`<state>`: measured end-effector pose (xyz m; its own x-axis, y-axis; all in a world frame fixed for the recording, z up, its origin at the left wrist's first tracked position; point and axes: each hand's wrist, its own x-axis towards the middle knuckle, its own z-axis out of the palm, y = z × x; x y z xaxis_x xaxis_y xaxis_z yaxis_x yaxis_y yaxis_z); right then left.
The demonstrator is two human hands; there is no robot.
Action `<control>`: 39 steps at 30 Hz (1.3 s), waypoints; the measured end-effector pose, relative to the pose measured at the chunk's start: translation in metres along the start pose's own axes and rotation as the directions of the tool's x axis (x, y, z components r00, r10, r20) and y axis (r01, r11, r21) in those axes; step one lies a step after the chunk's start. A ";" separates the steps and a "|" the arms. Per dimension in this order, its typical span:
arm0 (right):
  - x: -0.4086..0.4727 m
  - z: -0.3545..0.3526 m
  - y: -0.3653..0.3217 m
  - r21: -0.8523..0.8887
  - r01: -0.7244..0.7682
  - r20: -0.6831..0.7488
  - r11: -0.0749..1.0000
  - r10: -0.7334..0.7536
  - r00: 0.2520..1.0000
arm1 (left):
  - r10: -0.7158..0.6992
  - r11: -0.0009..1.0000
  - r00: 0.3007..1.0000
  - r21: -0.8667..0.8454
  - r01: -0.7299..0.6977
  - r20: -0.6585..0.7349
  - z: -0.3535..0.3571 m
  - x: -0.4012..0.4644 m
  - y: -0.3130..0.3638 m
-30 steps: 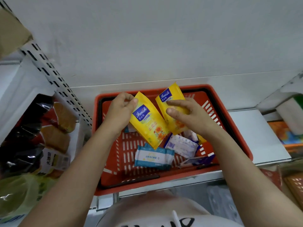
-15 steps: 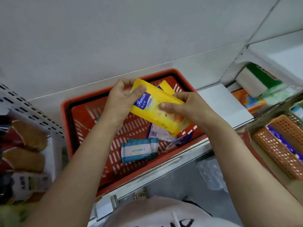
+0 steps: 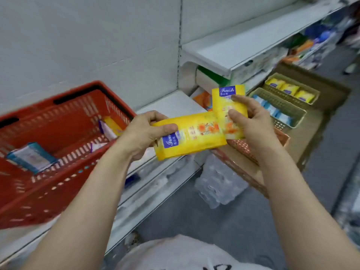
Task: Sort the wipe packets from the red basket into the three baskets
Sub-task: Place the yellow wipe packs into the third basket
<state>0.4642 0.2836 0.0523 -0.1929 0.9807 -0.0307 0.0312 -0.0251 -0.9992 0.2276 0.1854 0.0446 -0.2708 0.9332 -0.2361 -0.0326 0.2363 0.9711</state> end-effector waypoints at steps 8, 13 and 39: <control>-0.022 -0.257 0.049 0.015 -0.058 -0.319 0.998 0.060 0.946 | -0.129 0.979 0.975 -0.131 0.154 0.180 0.240 0.012 -0.032; 0.005 -0.343 0.069 0.084 -0.113 -0.412 0.990 0.138 0.901 | -0.204 0.964 0.953 -0.123 0.235 0.225 0.331 0.051 -0.030; 0.350 -0.699 0.080 -0.011 -0.256 -0.092 0.967 0.254 0.963 | -0.416 0.868 0.910 -0.300 0.396 -0.001 0.734 0.309 0.005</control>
<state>1.0849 0.7602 -0.0203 -0.0873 0.9557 -0.2810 0.0903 -0.2734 -0.9577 0.8501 0.6739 -0.0487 -0.2342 0.7502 -0.6183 -0.4245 0.4932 0.7593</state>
